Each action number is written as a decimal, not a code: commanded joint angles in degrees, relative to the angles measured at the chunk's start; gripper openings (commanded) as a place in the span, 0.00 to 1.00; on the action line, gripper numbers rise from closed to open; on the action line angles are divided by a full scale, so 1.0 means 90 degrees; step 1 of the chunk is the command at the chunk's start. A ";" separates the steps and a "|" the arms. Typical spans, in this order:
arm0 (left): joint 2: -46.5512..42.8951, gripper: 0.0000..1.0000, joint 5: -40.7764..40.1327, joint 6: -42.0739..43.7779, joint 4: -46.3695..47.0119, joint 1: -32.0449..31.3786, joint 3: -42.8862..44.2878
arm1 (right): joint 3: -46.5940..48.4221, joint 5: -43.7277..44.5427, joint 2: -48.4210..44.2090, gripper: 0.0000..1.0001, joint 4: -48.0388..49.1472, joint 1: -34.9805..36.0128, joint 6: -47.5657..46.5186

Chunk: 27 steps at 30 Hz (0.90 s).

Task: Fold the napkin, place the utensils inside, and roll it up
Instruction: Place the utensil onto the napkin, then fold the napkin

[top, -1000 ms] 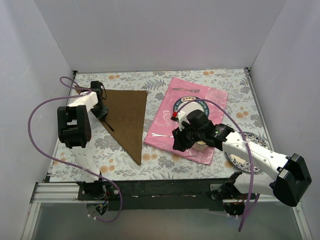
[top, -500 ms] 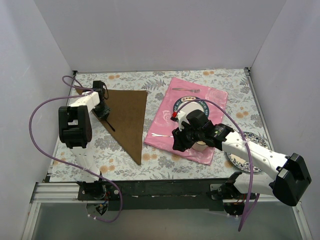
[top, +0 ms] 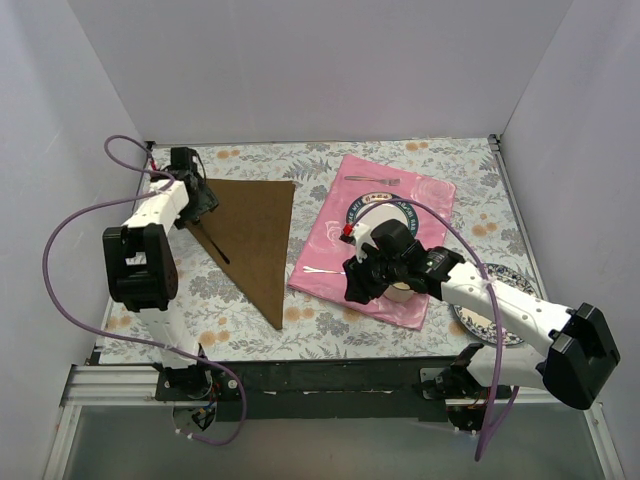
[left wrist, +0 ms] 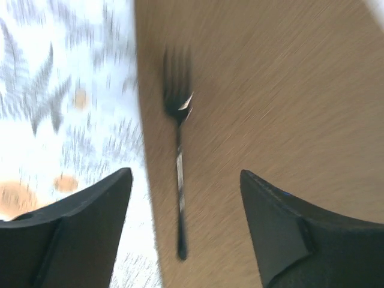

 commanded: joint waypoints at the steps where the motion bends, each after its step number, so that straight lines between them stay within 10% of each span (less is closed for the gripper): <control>1: -0.0326 0.68 0.0794 0.0300 0.1451 0.0814 0.0148 | 0.0194 -0.0137 0.0134 0.50 0.0329 -0.0047 0.0108; 9: 0.0299 0.53 0.0458 -0.0002 0.3914 0.1235 -0.0224 | 0.0466 0.0049 0.0515 0.50 0.0339 -0.0037 0.0157; 27: 0.2360 0.57 0.1452 -0.0872 0.5038 0.2300 0.1044 | 0.0858 -0.0039 0.1062 0.50 0.0153 -0.0067 0.0206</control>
